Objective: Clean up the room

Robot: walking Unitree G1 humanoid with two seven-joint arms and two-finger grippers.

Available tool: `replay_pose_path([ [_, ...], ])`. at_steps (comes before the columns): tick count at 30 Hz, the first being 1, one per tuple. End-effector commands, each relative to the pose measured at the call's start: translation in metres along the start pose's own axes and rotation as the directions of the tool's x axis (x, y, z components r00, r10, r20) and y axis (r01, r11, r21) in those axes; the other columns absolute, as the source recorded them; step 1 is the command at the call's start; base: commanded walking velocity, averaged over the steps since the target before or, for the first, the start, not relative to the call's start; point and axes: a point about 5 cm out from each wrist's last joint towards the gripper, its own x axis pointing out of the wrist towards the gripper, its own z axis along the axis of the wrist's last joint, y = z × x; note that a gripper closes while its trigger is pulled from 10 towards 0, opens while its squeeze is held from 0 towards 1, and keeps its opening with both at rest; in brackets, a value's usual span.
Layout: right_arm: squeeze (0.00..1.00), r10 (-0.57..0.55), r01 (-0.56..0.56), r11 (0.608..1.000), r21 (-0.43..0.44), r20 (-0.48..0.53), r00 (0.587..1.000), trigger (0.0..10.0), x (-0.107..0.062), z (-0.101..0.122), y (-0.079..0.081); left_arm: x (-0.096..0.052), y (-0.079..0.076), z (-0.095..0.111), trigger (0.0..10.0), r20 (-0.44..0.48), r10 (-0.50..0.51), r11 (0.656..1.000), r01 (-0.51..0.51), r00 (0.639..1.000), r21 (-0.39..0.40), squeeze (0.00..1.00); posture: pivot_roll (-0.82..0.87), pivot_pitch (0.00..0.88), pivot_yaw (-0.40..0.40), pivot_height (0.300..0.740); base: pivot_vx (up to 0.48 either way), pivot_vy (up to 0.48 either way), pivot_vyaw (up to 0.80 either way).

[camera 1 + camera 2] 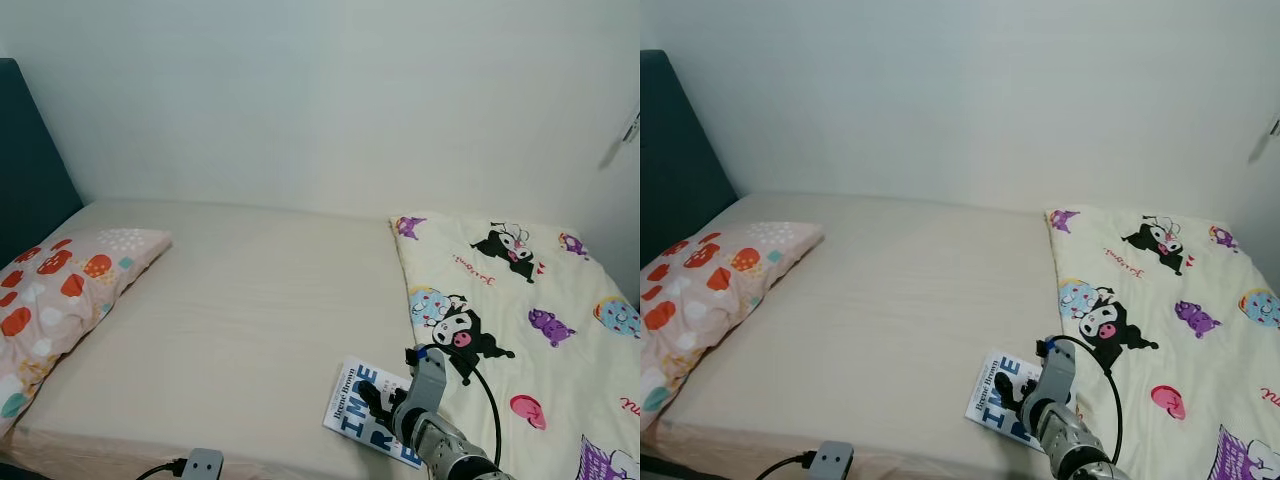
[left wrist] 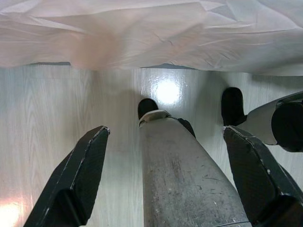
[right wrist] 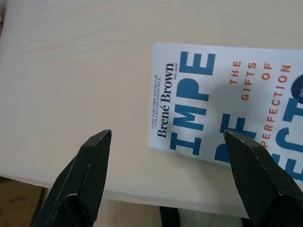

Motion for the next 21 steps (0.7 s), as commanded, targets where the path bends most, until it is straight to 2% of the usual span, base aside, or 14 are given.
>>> replay_pose_path([
  [1, 0.0, -0.021, 0.022, 0.999, 0.043, -0.008, 1.0, 10.0, -0.001, -0.001, -0.003, 0.0, 0.004, 0.002, 10.0, 0.003, 0.007, 1.0, -0.007, 1.0, 0.024, 0.0, -0.02, 0.0, -0.017, 0.68, 0.0, 0.0, 0.0],
  [6, 0.0, -0.034, 0.036, 0.998, 0.058, -0.022, 0.999, 10.0, -0.002, -0.005, -0.007, 0.001, 0.002, 0.006, 10.0, 0.009, -0.003, 0.999, 0.003, 1.0, 0.054, 0.0, -0.02, 0.0, -0.014, 0.665, 0.0, 0.0, 0.0],
  [12, 0.0, -0.068, 0.071, 0.991, 0.115, -0.025, 0.997, 10.0, -0.005, -0.01, -0.015, 0.002, -0.001, 0.011, 10.0, 0.018, -0.01, 0.998, 0.009, 1.0, 0.067, 0.0, -0.03, 0.0, -0.012, 0.645, 0.0, 0.0, 0.0],
  [16, 0.0, -0.095, 0.094, 0.979, 0.18, -0.003, 0.995, 10.0, -0.009, -0.011, -0.024, 0.002, -0.002, 0.012, 10.0, 0.018, -0.012, 0.997, 0.011, 1.0, 0.073, 0.0, -0.03, 0.0, -0.005, 0.625, 0.0, 0.0, 0.0],
  [18, 0.0, -0.095, 0.094, 0.979, 0.18, -0.003, 0.995, 10.0, -0.009, -0.011, -0.024, 0.002, -0.002, 0.012, 10.0, 0.018, -0.012, 0.997, 0.011, 1.0, 0.073, 0.0, -0.03, 0.0, -0.005, 0.625, 0.0, 0.0, 0.0],
  [21, 0.0, -0.108, 0.094, 0.965, 0.247, 0.042, 0.993, 10.0, -0.011, -0.006, -0.03, 0.002, -0.002, 0.01, 10.0, 0.011, -0.013, 0.997, 0.012, 1.0, 0.08, 0.0, -0.03, 0.0, 0.0, 0.61, 0.0, 0.0, 0.0],
])
